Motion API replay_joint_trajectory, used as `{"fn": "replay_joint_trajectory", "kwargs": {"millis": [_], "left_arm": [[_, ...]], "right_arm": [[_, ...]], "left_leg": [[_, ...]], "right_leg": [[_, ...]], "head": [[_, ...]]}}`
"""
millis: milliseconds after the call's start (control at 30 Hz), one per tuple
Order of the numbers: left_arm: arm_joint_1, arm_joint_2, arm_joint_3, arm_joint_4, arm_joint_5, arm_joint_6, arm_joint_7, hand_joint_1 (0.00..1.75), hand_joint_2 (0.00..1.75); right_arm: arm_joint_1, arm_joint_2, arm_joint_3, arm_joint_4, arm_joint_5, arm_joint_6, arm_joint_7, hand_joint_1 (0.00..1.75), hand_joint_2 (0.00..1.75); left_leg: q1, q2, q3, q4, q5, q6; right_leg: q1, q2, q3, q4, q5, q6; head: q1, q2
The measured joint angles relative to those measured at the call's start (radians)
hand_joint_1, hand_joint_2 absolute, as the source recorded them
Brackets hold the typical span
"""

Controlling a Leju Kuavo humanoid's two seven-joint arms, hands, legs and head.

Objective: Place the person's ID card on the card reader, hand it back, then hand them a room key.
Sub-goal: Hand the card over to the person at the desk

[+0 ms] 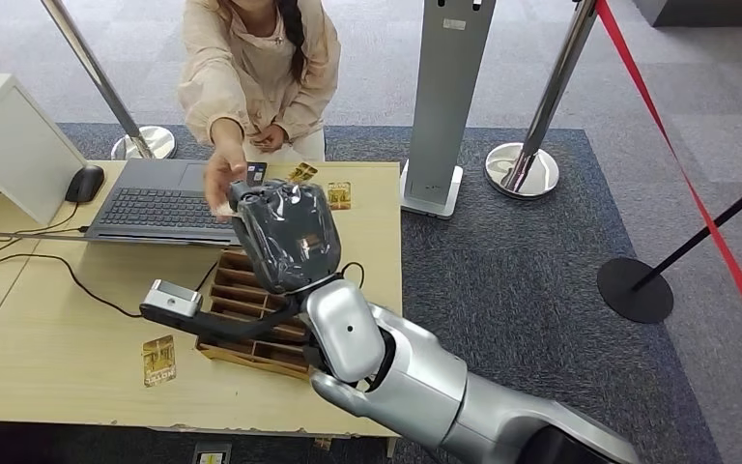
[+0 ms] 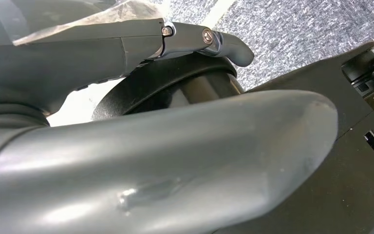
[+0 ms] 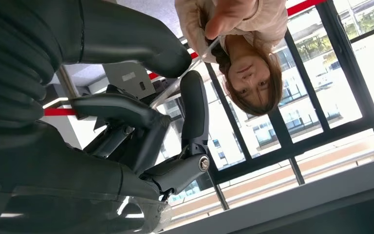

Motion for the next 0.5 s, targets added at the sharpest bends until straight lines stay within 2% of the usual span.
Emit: {"fn": "replay_joint_trajectory", "kwargs": {"millis": [500], "left_arm": [[-0.001,-0.004,-0.001,0.005,-0.001,0.000,0.001,0.00,0.00]], "right_arm": [[-0.021,0.065,0.002,0.163,-0.056,-0.038,-0.027,1.75,1.75]], "left_leg": [[0.000,0.000,0.000,0.000,0.000,0.000]], "right_leg": [[0.000,0.000,0.000,0.000,0.000,0.000]], "head": [[0.000,0.000]]}}
